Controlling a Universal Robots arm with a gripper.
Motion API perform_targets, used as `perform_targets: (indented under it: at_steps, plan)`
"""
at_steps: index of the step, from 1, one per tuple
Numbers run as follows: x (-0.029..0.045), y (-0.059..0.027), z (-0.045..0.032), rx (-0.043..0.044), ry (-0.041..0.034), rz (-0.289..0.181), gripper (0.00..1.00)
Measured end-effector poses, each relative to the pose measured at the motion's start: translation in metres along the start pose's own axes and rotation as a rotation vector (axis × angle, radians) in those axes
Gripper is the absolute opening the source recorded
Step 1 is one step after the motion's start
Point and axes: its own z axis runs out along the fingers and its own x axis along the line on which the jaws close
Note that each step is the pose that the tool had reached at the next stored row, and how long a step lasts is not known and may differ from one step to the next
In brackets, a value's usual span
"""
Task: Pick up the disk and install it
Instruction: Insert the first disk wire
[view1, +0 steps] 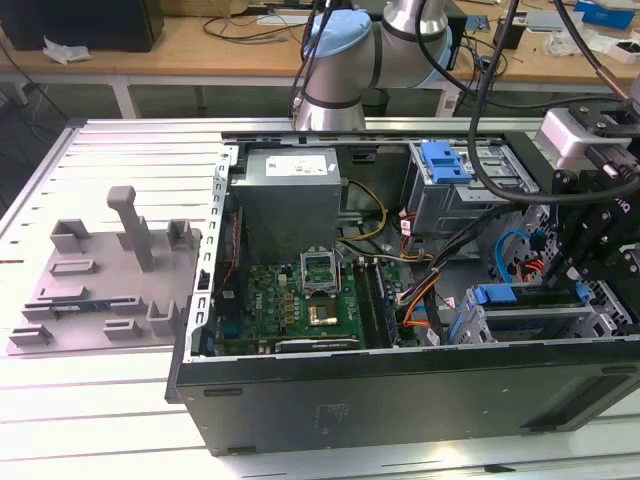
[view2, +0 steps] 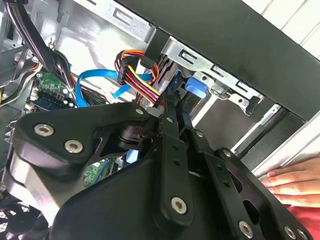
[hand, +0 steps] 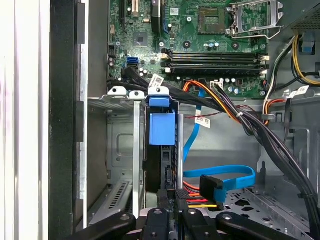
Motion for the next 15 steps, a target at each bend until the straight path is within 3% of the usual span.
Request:
perform_targets:
  at_steps: [15]
  plan:
    - [0.0010,-0.0001,0.0037,0.0001,-0.0022,0.000,0.17]
